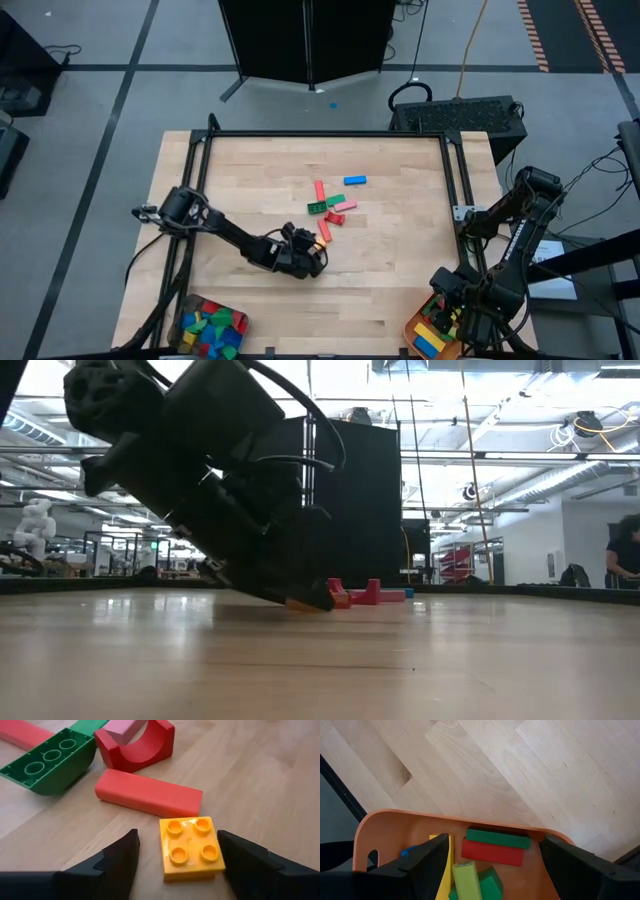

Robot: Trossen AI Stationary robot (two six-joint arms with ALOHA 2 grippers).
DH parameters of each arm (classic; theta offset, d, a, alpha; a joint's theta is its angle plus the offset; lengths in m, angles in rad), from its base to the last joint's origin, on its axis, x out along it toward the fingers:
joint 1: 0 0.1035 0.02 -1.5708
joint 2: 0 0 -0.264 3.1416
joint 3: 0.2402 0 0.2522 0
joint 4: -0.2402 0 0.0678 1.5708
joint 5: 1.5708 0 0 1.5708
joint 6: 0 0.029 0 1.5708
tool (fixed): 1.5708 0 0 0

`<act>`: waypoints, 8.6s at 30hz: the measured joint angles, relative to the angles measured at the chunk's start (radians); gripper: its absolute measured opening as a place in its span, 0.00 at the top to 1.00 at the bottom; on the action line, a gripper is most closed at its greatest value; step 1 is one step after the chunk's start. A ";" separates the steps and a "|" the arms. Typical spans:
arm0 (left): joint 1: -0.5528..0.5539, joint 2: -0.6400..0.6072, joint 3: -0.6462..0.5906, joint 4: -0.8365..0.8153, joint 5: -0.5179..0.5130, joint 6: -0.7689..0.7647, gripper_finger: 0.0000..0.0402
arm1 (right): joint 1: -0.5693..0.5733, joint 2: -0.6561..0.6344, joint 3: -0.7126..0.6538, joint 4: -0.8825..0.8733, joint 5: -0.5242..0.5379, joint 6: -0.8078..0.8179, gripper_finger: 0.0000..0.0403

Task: Sort blocks by size
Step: Put the yellow square game piece into the black bin, then put the green semicircle game piece into the black bin, then put the red arch block into the orange bin

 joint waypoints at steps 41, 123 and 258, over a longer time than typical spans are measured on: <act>-0.855 -0.749 -0.006 -0.975 0.641 -0.674 0.68 | 0.000 -0.001 0.000 -0.014 0.051 -0.026 0.25; 0.330 -0.418 -0.151 -0.022 0.630 0.433 0.69 | 0.000 0.000 0.000 0.006 0.100 -0.011 0.25; 0.085 -0.195 0.313 0.163 0.444 0.125 0.93 | -0.176 -0.344 0.001 0.163 0.355 -0.672 0.25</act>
